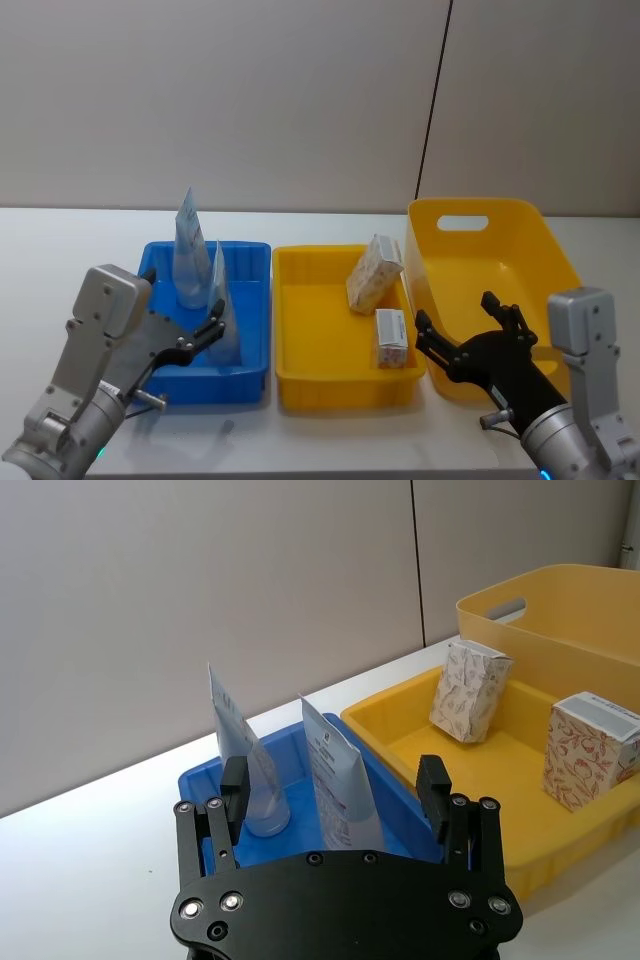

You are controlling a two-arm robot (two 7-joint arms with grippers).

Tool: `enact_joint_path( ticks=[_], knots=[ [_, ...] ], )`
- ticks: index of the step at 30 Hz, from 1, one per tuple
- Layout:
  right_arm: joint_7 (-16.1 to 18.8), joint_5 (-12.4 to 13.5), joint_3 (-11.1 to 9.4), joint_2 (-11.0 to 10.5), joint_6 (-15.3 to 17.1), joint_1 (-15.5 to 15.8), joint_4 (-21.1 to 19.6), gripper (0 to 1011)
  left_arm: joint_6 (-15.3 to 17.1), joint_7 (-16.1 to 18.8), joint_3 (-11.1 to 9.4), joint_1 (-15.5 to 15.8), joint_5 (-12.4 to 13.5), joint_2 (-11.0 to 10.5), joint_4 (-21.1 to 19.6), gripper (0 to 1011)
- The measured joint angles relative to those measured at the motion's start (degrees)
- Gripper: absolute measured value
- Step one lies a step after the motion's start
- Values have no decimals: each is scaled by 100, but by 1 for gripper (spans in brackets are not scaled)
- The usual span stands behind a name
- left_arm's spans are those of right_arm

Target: Bimanual collaborative sorting of washing and personal care products

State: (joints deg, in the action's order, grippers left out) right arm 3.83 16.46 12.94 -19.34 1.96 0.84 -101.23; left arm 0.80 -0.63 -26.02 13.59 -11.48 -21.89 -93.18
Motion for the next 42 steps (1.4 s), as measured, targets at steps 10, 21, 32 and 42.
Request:
enact_joint_path(
  ticks=[10, 21, 32, 42],
  knots=[
    [0, 0, 0, 0, -1, 0, 0, 1003, 0, 0, 0, 0, 0, 0, 0, 1001],
    [0, 0, 0, 0, -1, 0, 0, 1003, 0, 0, 0, 0, 0, 0, 0, 1001],
    [0, 0, 0, 0, 0, 0, 0, 1004, 0, 0, 1, 0, 0, 2, 0, 1001],
    [0, 0, 0, 0, 0, 0, 0, 1004, 158, -149, 84, 15, -182, 22, 4, 1001]
  ],
)
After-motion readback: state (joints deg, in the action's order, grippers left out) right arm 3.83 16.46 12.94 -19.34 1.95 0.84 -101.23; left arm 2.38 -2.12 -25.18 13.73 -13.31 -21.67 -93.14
